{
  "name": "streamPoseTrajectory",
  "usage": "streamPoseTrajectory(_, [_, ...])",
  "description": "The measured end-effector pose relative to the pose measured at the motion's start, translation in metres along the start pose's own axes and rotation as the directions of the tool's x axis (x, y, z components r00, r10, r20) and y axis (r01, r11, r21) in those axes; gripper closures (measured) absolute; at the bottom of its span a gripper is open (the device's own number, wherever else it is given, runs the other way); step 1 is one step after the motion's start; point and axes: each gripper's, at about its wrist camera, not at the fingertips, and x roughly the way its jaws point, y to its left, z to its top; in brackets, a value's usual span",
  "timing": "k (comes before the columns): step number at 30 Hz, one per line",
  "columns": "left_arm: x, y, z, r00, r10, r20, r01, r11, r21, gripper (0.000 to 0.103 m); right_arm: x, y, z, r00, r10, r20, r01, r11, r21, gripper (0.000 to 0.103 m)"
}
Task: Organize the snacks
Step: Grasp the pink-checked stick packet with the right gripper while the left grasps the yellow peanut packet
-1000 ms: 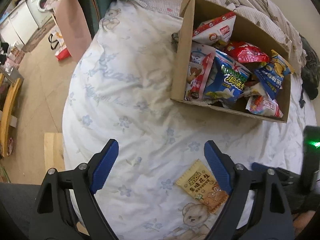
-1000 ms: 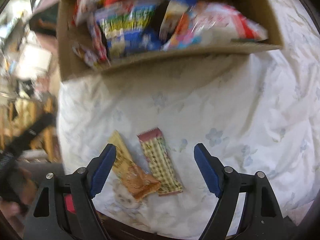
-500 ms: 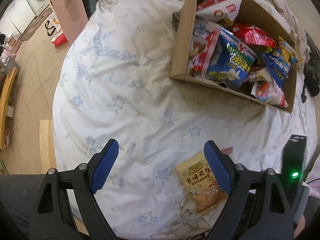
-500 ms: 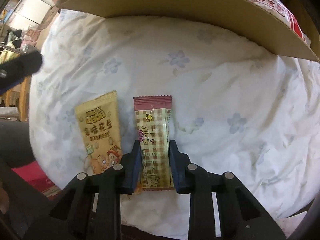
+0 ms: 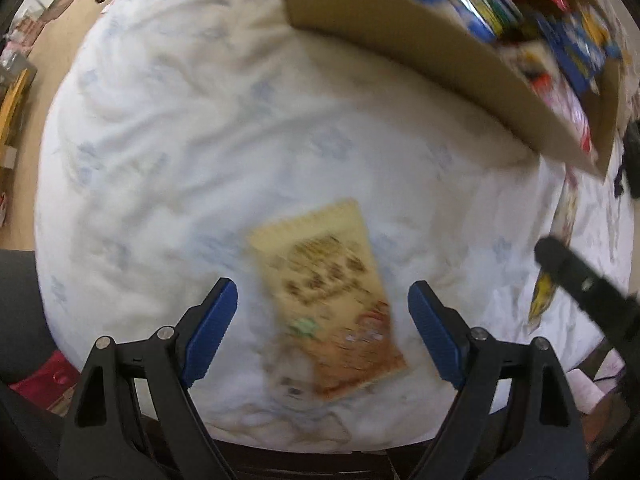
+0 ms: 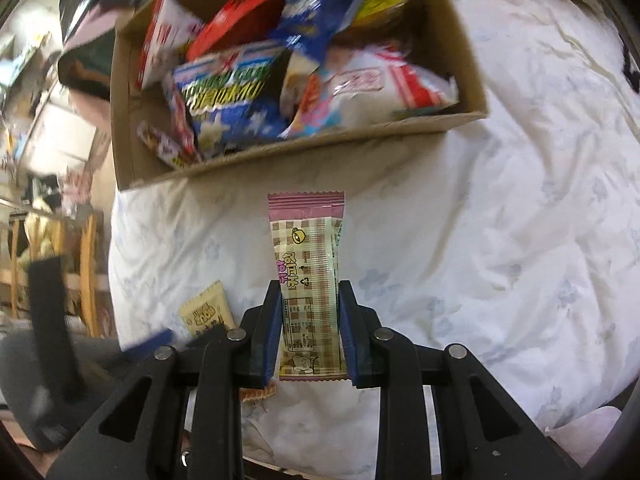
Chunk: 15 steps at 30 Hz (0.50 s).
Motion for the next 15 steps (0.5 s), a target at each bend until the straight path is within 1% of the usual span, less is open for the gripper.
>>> streamPoseTrajectory(2, [0.007, -0.009, -0.005, 1.0, 0.021, -0.008, -0.021, 1.0, 0.016, 0.018, -0.004, -0.003, 0.001, 1.0, 0.005, 0.009, -0.005, 1.0, 0.018, 0.075])
streamPoseTrajectory(5, [0.015, -0.011, -0.009, 0.999, 0.03, -0.033, -0.03, 1.0, -0.007, 0.018, -0.013, -0.013, -0.001, 1.0, 0.017, 0.02, -0.018, 0.999, 0.029, 0.075])
streamPoseTrajectory(8, [0.016, -0.012, -0.012, 0.999, 0.031, -0.016, -0.031, 0.999, -0.021, 0.018, -0.017, -0.011, 0.004, 0.999, 0.03, 0.038, -0.031, 0.999, 0.019, 0.075])
streamPoseTrajectory(9, [0.016, -0.013, -0.014, 0.999, 0.031, -0.014, -0.031, 0.999, -0.021, 0.021, -0.02, -0.01, 0.005, 0.998, 0.036, 0.046, -0.037, 0.999, 0.017, 0.075])
streamPoseTrajectory(10, [0.016, -0.015, -0.017, 0.999, 0.038, -0.008, -0.038, 0.999, -0.011, 0.027, -0.022, -0.011, 0.006, 0.998, 0.04, 0.05, -0.041, 0.999, 0.016, 0.075])
streamPoseTrajectory(11, [0.015, -0.016, -0.019, 0.999, 0.045, -0.006, -0.045, 0.999, -0.003, 0.04, -0.021, -0.008, 0.006, 0.997, 0.045, 0.055, -0.046, 0.999, 0.014, 0.075])
streamPoseTrajectory(12, [0.015, -0.018, -0.03, 0.998, 0.055, -0.003, -0.055, 0.998, 0.009, 0.048, -0.022, -0.007, 0.006, 0.997, 0.05, 0.06, -0.051, 0.999, 0.013, 0.075])
streamPoseTrajectory(13, [0.014, -0.019, -0.032, 0.998, 0.057, 0.005, -0.057, 0.998, 0.019, 0.049, -0.02, -0.004, 0.005, 0.997, 0.054, 0.062, -0.055, 0.998, 0.014, 0.075])
streamPoseTrajectory(15, [0.016, -0.019, -0.037, 0.999, 0.043, 0.008, -0.043, 0.999, 0.024, 0.053, -0.02, -0.003, 0.006, 0.996, 0.065, 0.062, -0.066, 0.998, 0.018, 0.075])
